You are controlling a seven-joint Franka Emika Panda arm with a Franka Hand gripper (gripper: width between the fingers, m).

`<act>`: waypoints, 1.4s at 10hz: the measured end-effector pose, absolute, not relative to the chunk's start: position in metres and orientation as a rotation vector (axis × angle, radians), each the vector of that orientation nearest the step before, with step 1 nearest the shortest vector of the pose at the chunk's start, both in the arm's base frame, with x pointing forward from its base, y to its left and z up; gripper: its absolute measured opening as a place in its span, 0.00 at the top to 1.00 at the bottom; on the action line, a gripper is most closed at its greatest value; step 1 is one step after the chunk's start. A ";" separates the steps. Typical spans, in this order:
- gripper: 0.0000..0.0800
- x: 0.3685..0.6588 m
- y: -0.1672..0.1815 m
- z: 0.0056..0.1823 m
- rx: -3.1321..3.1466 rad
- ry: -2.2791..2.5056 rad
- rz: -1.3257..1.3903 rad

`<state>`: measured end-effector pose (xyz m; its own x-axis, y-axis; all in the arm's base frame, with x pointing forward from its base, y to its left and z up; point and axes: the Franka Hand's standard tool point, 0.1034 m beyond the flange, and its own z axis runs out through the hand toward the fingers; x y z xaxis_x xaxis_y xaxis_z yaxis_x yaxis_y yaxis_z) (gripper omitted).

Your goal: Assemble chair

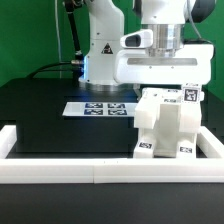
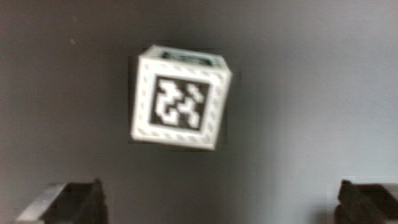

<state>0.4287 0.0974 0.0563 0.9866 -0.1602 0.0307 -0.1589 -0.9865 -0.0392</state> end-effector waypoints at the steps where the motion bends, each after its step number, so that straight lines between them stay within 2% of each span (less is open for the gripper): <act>1: 0.19 0.429 0.096 0.057 -3.093 0.245 -0.043; 3: 0.19 0.425 0.096 0.057 -3.091 0.269 -0.029; 9: 0.19 0.385 0.095 0.053 -3.099 0.279 -0.002; 13: 0.19 0.385 0.095 0.052 -3.100 0.279 0.000; 14: 0.19 0.388 0.092 0.046 -3.112 0.277 -0.044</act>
Offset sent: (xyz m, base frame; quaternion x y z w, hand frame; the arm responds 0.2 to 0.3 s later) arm -0.0280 0.0069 0.0020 -0.0090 -0.0085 0.0583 0.9982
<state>0.3880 0.0915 0.0461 0.9838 -0.1771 0.0265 -0.1767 -0.9841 -0.0194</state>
